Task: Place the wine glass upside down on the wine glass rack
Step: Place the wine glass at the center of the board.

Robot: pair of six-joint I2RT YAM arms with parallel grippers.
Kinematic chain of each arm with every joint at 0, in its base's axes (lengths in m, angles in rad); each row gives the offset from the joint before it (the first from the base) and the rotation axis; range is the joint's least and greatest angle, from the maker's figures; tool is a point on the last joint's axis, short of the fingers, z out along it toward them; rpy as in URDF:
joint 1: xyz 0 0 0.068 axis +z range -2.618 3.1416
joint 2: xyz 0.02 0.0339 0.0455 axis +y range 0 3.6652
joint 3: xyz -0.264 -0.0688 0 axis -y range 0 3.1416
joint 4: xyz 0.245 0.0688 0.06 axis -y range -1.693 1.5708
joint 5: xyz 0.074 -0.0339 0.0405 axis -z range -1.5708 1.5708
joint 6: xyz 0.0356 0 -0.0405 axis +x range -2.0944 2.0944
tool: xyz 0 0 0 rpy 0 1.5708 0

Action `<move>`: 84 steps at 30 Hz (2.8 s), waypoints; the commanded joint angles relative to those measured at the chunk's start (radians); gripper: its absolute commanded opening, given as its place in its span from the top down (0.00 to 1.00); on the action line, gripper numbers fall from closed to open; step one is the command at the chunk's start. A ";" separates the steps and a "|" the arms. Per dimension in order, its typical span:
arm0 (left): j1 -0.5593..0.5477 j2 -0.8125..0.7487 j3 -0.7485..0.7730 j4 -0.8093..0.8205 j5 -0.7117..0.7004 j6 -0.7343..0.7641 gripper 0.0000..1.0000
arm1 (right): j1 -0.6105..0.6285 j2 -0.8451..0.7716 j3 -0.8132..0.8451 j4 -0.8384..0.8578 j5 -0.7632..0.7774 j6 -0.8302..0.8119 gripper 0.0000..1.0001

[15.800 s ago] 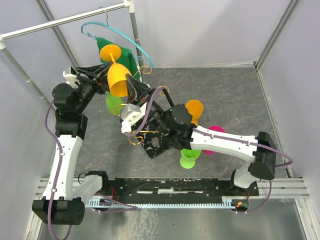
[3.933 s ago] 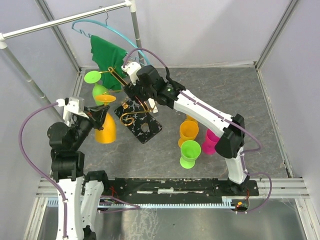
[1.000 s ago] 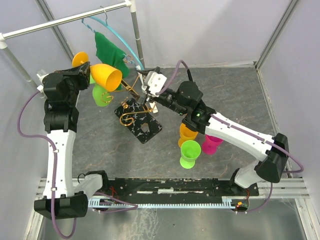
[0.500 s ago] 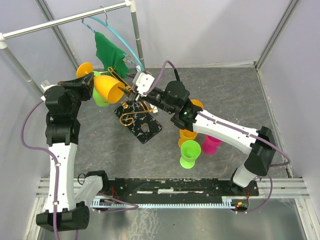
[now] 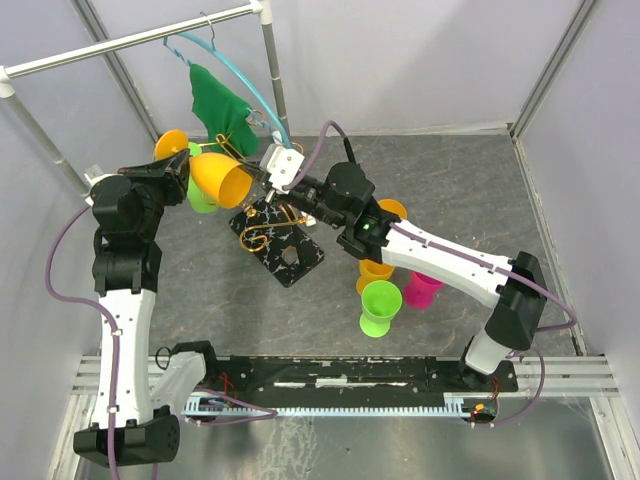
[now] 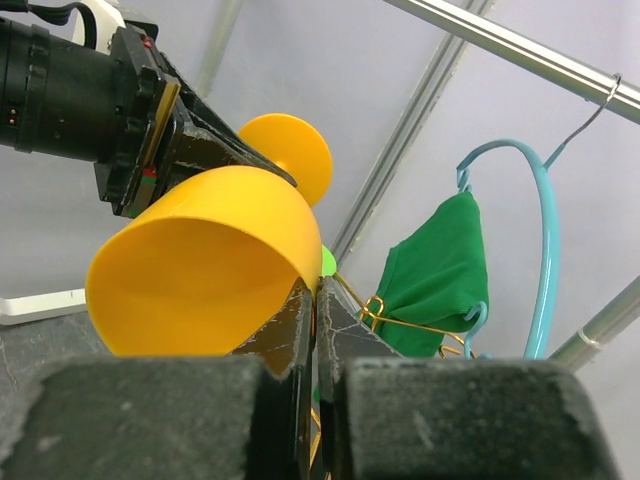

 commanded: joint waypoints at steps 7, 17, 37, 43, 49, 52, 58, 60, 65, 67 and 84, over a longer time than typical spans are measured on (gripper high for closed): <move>0.004 -0.044 -0.034 0.060 0.025 -0.054 0.47 | 0.008 -0.003 0.078 0.016 0.063 0.016 0.99; 0.004 -0.108 -0.076 0.089 0.027 0.105 0.01 | 0.008 -0.028 0.201 -0.233 0.316 -0.020 1.00; 0.004 -0.221 -0.150 0.015 -0.108 0.836 0.01 | -0.201 -0.234 0.517 -1.149 0.717 0.123 1.00; 0.005 -0.156 0.005 -0.006 -0.128 0.958 0.01 | -0.563 -0.125 0.606 -1.331 0.403 0.271 0.99; 0.004 -0.105 0.104 -0.015 -0.168 1.048 0.01 | -0.775 0.010 0.671 -1.459 0.265 0.324 0.99; 0.004 -0.102 0.128 -0.016 -0.212 1.084 0.01 | -0.826 0.034 0.657 -1.530 0.252 0.327 0.99; 0.003 -0.119 0.112 0.007 -0.290 1.103 0.01 | -0.838 -0.024 0.478 -1.537 0.255 0.306 0.99; 0.004 -0.127 0.092 0.021 -0.306 1.093 0.01 | -0.838 -0.024 0.447 -1.556 0.248 0.298 1.00; 0.005 -0.154 0.035 0.070 -0.376 1.087 0.01 | -0.840 -0.021 0.353 -1.576 0.244 0.289 1.00; 0.005 -0.150 0.034 0.068 -0.383 1.096 0.01 | -0.841 -0.022 0.341 -1.581 0.237 0.289 0.99; 0.004 -0.170 0.002 0.061 -0.426 1.143 0.01 | -0.841 0.055 0.322 -1.666 0.186 0.292 0.99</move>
